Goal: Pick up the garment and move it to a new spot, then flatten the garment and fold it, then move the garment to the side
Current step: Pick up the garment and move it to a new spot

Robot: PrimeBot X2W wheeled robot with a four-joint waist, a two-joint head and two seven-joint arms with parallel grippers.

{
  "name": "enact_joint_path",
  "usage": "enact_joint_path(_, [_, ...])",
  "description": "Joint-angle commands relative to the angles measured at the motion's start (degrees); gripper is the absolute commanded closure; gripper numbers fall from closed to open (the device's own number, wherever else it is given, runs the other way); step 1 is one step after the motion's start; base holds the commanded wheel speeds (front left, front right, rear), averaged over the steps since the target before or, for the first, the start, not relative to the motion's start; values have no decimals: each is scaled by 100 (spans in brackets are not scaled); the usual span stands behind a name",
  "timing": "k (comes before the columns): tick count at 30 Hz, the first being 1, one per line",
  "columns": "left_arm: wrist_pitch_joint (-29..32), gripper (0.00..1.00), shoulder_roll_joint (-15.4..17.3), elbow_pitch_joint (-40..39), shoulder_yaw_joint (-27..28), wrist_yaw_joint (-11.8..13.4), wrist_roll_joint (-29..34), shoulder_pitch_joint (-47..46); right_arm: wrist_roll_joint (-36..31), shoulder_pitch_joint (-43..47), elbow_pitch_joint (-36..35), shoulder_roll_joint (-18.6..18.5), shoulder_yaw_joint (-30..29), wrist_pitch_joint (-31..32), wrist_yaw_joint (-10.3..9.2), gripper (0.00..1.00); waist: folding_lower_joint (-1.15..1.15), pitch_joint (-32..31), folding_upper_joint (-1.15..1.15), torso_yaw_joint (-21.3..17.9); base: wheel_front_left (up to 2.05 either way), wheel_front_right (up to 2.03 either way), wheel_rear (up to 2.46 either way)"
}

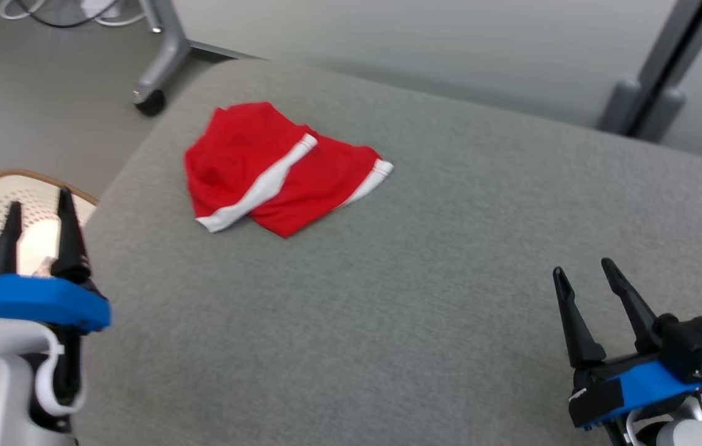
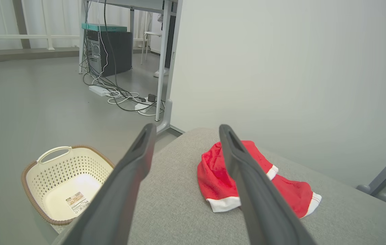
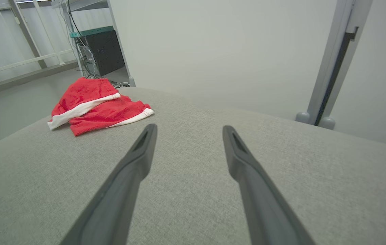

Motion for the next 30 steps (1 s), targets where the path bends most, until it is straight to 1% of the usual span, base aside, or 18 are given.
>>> enact_joint_path(1, [47,0,20,56,28,22,-26,-100,-23,-35,-26,-29,5,-47,1,0,0,29,0,-42,0,0,0])
enact_joint_path(4, [403,0,167,373,231,78,-269,-500,-85,-198,-132,-50,81,-120,1,0,0,294,0,-347,0,0,0])
enact_joint_path(8, [720,0,434,818,448,102,-461,-967,-106,-395,-276,-135,229,-133,1,0,0,766,0,-813,0,0,0])
enact_joint_path(12, [1152,0,859,1162,582,106,-528,-1309,-130,-664,-506,-210,419,-95,2,0,0,1341,0,-1320,0,0,0])
enact_joint_path(15, [1414,0,1154,1333,737,177,-597,-1464,-123,-837,-601,-270,567,-77,1,0,0,1723,0,-1689,0,0,0])
enact_joint_path(18, [1626,0,1348,1476,894,245,-707,-1591,-91,-986,-681,-333,614,-112,1,0,0,2053,0,-1999,0,0,0])
enact_joint_path(21, [1899,0,1415,1586,1055,368,-899,-1622,-66,-1068,-721,-312,660,-176,1,0,0,2271,0,-2273,0,0,0])
enact_joint_path(23, [2125,0,1391,1639,1139,427,-1067,-1595,-51,-1101,-698,-281,683,-234,1,0,0,2350,0,-2417,0,0,0])
enact_joint_path(25, [2436,0,1352,1659,1107,490,-1170,-1462,-37,-1122,-667,-251,708,-290,1,0,0,2397,0,-2515,0,0,0])
enact_joint_path(26, [2601,5,1369,1660,1060,525,-1164,-1388,-35,-1129,-643,-229,732,-312,1,0,0,2397,0,-2557,0,0,0])
enact_joint_path(27, [2741,85,1386,1653,1001,557,-1148,-1316,-29,-1124,-616,-213,725,-342,1,0,0,2383,0,-2586,0,0,0])
enact_joint_path(28, [2837,100,1362,1645,980,593,-1167,-1249,-6,-1116,-566,-197,723,-359,1,0,0,2346,0,-2612,0,0,0])
enact_joint_path(30, [2972,100,1337,1546,978,600,-1229,-1183,15,-1088,-495,-181,689,-403,1,0,0,2248,0,-2627,0,0,0])
